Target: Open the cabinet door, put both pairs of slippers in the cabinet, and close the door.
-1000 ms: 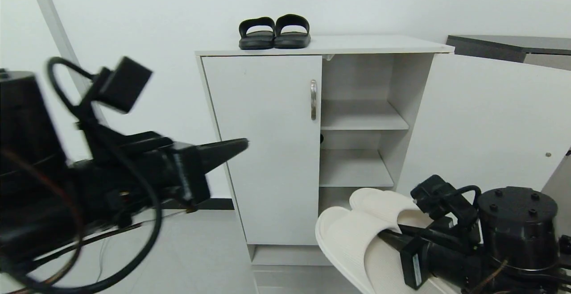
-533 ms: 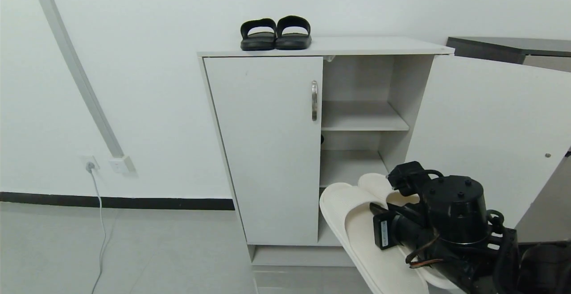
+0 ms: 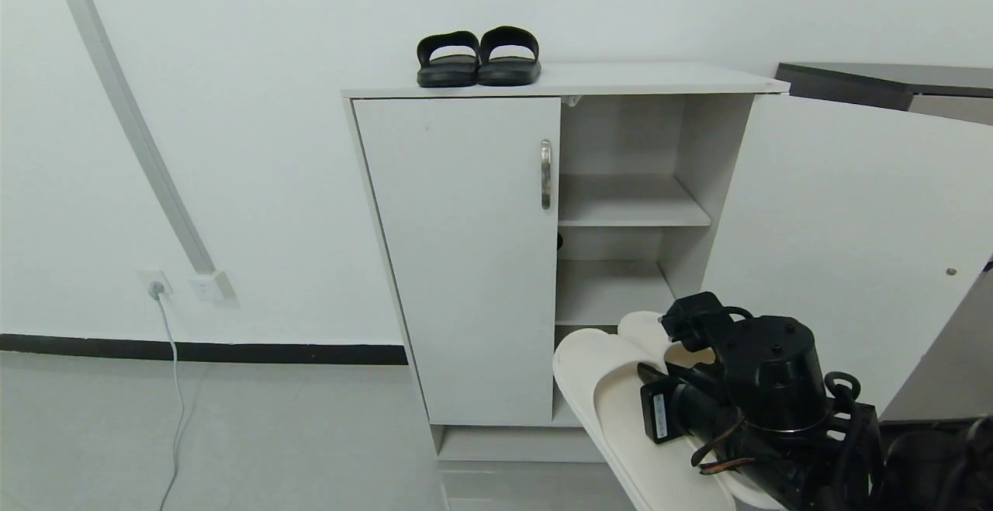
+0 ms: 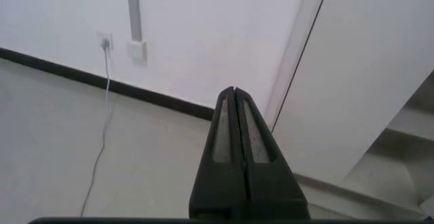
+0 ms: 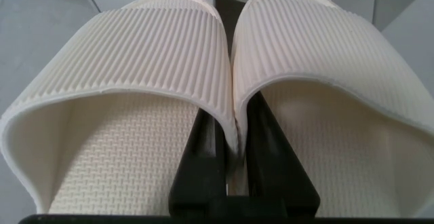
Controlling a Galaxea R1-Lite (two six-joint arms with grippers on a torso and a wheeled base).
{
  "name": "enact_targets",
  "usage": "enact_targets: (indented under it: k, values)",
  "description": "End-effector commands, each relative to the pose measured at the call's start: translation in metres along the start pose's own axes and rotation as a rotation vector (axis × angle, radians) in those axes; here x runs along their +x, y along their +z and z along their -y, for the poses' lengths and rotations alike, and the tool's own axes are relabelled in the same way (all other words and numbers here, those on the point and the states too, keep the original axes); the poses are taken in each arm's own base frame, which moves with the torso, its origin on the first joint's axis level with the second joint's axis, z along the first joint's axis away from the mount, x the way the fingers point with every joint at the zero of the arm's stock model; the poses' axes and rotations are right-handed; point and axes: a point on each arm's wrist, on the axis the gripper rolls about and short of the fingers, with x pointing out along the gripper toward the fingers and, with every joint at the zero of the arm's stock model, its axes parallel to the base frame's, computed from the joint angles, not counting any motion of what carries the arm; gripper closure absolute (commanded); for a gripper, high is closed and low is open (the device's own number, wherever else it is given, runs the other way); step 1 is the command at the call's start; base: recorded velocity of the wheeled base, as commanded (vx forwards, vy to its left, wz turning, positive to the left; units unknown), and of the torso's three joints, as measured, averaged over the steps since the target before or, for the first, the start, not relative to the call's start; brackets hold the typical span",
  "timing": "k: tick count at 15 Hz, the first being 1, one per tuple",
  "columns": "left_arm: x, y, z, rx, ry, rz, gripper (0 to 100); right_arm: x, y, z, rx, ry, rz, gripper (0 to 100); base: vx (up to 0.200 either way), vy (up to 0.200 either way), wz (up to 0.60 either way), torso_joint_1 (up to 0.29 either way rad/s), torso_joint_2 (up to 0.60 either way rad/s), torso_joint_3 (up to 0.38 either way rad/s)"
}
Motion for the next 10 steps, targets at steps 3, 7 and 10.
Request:
enact_targets:
  k: [3, 7, 10]
  values:
    - [-0.006, -0.037, -0.004, 0.000, -0.042, 0.017, 100, -0.001, -0.005, -0.001, -0.015, 0.006, -0.014, 100, 0.000, 0.000, 0.00, 0.000, 0.00, 0.000]
    - [-0.006, -0.054, -0.001, 0.082, -0.192, 0.061, 100, -0.002, -0.006, -0.002, -0.015, 0.010, -0.010, 100, 0.000, 0.000, 0.00, 0.000, 0.00, 0.000]
    - [-0.008, -0.060, 0.003, 0.159, -0.379, 0.041, 100, -0.002, -0.005, -0.003, -0.014, 0.016, 0.000, 100, 0.000, 0.000, 0.00, 0.000, 0.00, 0.000]
